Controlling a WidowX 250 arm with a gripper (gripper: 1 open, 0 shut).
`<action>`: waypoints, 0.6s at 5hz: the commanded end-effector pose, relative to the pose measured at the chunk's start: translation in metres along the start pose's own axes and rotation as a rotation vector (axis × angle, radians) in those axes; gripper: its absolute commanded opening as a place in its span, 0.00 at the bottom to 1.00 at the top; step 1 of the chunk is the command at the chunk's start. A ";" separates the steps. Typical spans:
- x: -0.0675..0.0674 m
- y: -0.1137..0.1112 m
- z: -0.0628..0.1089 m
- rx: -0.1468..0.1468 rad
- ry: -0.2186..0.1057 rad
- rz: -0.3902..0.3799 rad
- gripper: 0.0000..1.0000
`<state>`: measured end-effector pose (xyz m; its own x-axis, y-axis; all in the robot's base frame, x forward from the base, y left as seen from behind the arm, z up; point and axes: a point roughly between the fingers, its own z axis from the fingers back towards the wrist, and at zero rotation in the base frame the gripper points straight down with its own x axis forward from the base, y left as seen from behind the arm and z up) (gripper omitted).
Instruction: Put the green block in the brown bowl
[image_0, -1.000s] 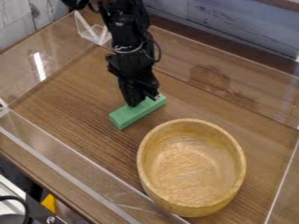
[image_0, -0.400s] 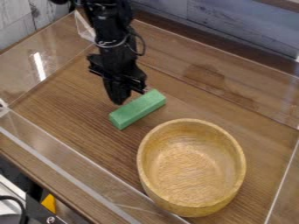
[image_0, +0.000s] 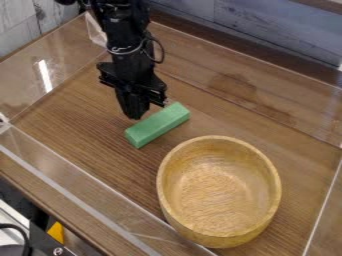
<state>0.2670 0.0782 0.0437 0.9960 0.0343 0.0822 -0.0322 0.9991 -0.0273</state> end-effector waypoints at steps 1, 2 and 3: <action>0.014 -0.002 0.007 0.011 -0.040 -0.012 0.00; 0.013 -0.012 0.006 0.003 -0.034 -0.049 0.00; 0.012 -0.023 0.007 -0.006 -0.026 -0.086 0.00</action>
<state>0.2734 0.0544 0.0403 0.9965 -0.0504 0.0661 0.0529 0.9979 -0.0371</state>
